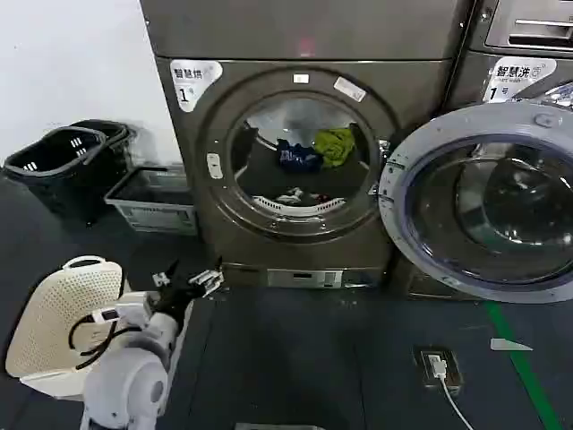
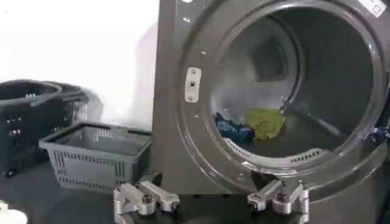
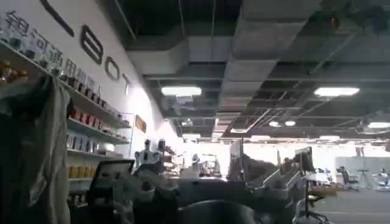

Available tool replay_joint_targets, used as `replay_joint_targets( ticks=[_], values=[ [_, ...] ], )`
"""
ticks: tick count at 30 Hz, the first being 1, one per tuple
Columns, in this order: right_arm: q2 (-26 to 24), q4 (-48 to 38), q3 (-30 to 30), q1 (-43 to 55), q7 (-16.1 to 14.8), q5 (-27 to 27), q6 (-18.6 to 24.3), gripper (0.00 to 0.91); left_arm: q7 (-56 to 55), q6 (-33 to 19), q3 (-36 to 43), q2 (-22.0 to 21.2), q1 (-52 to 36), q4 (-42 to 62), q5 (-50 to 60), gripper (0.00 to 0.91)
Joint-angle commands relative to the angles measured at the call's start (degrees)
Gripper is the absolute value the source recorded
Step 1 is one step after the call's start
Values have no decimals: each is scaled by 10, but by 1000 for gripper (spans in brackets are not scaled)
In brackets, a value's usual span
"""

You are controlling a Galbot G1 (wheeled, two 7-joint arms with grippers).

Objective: Grasp the clothes from the dryer.

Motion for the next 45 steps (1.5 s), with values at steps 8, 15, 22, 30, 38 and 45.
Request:
replay_joint_targets(
  ticks=[8,15,22,30,38,45],
  values=[
    [6,-5,-11,2,13,20,55,907,9,28,2,-1,3,0,15,907],
    [3,-8,-12,5,20,28,54,907,22,28,4,0,4,0,25,907],
    [4,-10,-10,2,20,37,55,907,21,28,4,2,1,2,23,907],
    [3,-7,-11,4,22,39,53,907,18,28,4,7,0,1,20,907],
    [5,-8,-12,3,22,41,54,907,12,28,4,8,-1,0,13,907],
    [3,-9,-13,4,23,41,54,907,15,28,6,8,1,3,18,907]
  ],
)
